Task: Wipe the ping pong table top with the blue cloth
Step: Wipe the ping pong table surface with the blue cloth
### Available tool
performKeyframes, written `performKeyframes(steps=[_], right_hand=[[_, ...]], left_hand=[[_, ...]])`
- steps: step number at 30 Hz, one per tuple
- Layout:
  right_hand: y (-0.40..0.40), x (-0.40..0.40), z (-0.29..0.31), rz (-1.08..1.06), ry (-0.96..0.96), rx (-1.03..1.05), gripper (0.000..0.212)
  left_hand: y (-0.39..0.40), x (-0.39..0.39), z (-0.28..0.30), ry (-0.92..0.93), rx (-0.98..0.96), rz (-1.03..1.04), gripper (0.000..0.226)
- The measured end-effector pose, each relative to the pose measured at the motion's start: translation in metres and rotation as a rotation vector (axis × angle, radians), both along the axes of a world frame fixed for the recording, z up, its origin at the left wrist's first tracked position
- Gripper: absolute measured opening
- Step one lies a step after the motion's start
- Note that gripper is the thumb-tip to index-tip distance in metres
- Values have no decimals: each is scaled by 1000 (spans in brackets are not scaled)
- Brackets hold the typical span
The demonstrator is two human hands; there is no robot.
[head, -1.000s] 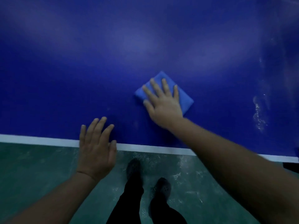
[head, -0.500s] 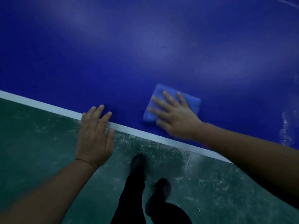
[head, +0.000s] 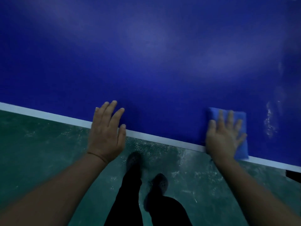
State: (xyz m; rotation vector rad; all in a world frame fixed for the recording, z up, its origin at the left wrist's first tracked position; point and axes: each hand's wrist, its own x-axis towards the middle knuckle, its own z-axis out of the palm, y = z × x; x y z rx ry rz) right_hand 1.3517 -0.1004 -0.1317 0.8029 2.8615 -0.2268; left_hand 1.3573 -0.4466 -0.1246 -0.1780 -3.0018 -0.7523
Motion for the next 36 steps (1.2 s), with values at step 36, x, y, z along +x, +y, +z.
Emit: performKeyframes(steps=[36], right_hand=[[-20, -32, -6, -71, 33, -20, 60]], left_hand=[[96, -5, -30, 141, -233, -561, 44]])
